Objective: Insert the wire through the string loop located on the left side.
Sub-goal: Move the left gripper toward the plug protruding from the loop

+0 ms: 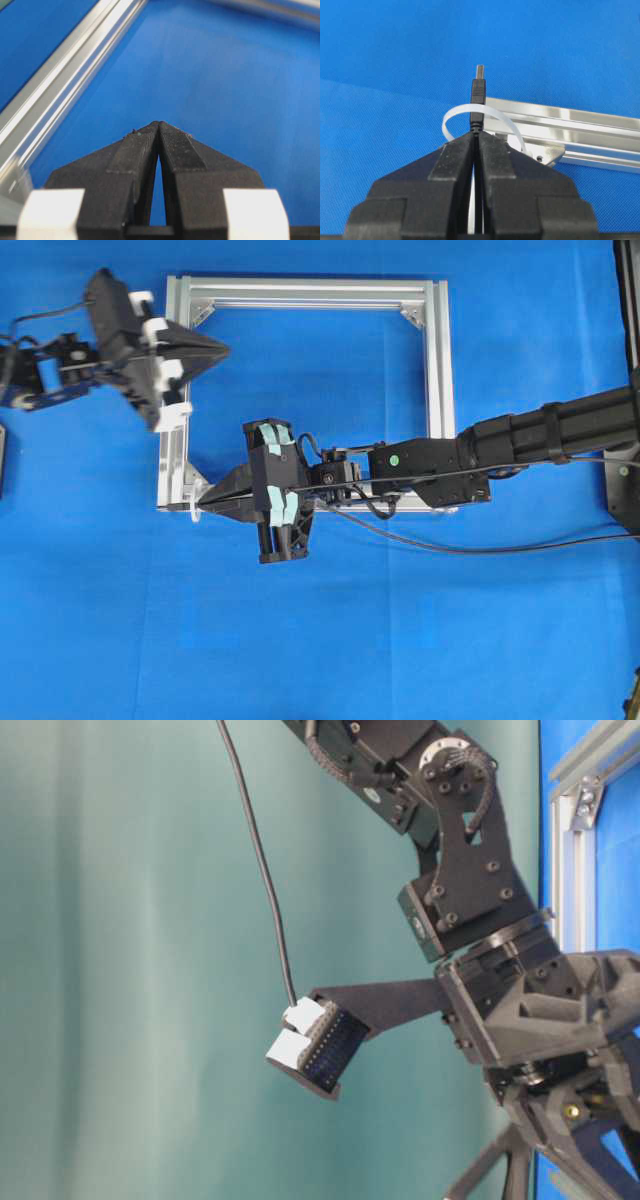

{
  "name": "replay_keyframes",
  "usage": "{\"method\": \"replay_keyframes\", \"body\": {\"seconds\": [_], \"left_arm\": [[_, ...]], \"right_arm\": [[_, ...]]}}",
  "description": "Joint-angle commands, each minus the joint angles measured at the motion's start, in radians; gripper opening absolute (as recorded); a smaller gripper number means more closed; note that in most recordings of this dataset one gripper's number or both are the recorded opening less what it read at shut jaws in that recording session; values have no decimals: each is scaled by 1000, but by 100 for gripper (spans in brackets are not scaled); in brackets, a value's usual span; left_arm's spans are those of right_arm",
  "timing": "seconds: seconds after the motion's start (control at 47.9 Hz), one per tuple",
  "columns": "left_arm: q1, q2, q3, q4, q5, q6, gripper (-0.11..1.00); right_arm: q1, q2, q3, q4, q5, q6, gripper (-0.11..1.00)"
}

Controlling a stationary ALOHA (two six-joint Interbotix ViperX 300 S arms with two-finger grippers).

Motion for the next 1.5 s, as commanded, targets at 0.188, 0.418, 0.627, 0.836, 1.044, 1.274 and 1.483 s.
{"method": "replay_keyframes", "body": {"seconds": [0.188, 0.418, 0.627, 0.836, 1.044, 1.274, 1.483], "left_arm": [[37, -146, 130, 3, -11, 2, 0], [69, -186, 173, 3, -11, -2, 0], [38, -183, 167, 3, -6, -11, 0], [-107, -202, 184, 3, -11, -38, 0], [-298, -235, 190, 5, -11, -38, 0], [-407, -244, 189, 20, -11, -26, 0], [-486, -244, 184, 28, -6, -23, 0]], "right_arm": [[-3, -20, -17, 0, -3, -2, 2], [-3, -20, -17, 0, -6, 0, 2], [-3, -20, -18, -2, -8, -2, 2], [-2, -20, -17, 0, -6, 0, 2], [-3, -20, -18, 0, -8, 0, 2], [-2, -20, -18, 0, -8, 0, 2], [-3, -20, -18, 0, -8, 0, 2]]}}
